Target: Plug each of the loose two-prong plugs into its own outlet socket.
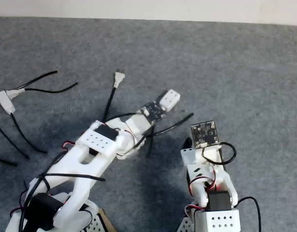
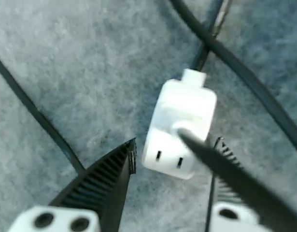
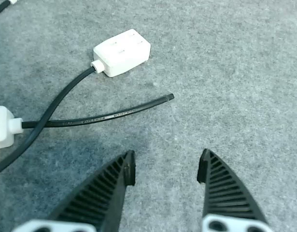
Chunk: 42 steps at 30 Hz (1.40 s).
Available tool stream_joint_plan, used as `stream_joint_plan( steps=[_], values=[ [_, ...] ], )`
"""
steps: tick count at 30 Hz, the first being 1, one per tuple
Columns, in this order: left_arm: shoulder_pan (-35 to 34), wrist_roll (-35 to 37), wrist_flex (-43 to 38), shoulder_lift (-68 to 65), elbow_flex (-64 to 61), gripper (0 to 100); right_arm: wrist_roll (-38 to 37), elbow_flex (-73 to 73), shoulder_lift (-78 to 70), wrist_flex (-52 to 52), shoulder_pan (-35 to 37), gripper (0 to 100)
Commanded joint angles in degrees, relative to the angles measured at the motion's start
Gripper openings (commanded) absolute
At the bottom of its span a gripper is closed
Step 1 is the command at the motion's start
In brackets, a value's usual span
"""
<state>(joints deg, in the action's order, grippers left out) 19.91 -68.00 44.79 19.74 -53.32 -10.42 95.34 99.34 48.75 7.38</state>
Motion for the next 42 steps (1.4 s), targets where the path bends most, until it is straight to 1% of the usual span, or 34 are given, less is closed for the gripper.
stream_joint_plan(
  steps=[1,3,4,5,7,9,11,13,16,17,20,24,27,29,32,36,42],
  values=[
    [1.63,0.7,-0.7,0.13,2.07,26,-0.79,5.05,1.36,-0.75,0.84,20.7],
    [1.8,0.7,-0.7,0.04,1.89,25,-0.79,5.05,1.36,-0.75,0.84,20.7],
    [1.8,0.7,-0.7,-0.4,1.63,23,-0.79,5.05,1.36,-0.75,0.84,20.7],
    [1.8,0.7,-0.7,-1.19,1.63,20,-0.79,5.05,1.36,-0.75,0.84,20.7],
    [1.54,1.67,-0.7,-3.74,1.71,9,-0.79,5.05,1.36,-0.75,0.84,20.7],
    [1.27,5.71,-1.23,-6.73,2.59,0,-0.79,5.05,1.36,-0.75,0.84,20.7],
    [-0.66,10.37,-1.49,-9.1,4.35,2,-0.79,5.05,1.36,-0.75,0.84,20.7],
    [-3.65,14.86,-1.32,-10.68,7.78,2,-0.79,5.05,1.36,-0.75,0.84,20.7],
    [-11.21,21.63,-1.14,-10.95,14.11,1,-0.79,5.05,1.36,-0.75,0.84,20.7],
    [-13.85,22.68,-1.14,-10.95,16.22,0,-0.79,5.05,1.36,-0.75,0.84,20.7],
    [-21.32,22.68,-0.35,-10.95,21.41,0,-0.79,5.05,1.36,-0.75,0.84,20.7],
    [-30.11,22.68,3.52,-11.56,29.23,0,-0.79,5.05,1.36,-0.75,0.84,20.7],
    [-35.82,22.59,5.01,-11.56,32.75,0,-0.79,5.05,1.36,-0.75,0.84,20.7],
    [-38.9,21.98,5.45,-11.56,33.98,0,-0.79,5.05,1.36,-0.75,0.84,20.7],
    [-42.42,18.46,5.36,-11.65,33.8,0,-0.79,5.05,1.36,-0.75,0.84,20.7],
    [-47.87,18.2,5.1,-12.09,33.8,0,-0.79,5.05,1.36,-0.75,0.84,20.7],
    [-58.68,18.11,3.43,-20.7,36.18,0,-0.79,5.05,1.36,-0.66,0.84,20.7]
  ],
)
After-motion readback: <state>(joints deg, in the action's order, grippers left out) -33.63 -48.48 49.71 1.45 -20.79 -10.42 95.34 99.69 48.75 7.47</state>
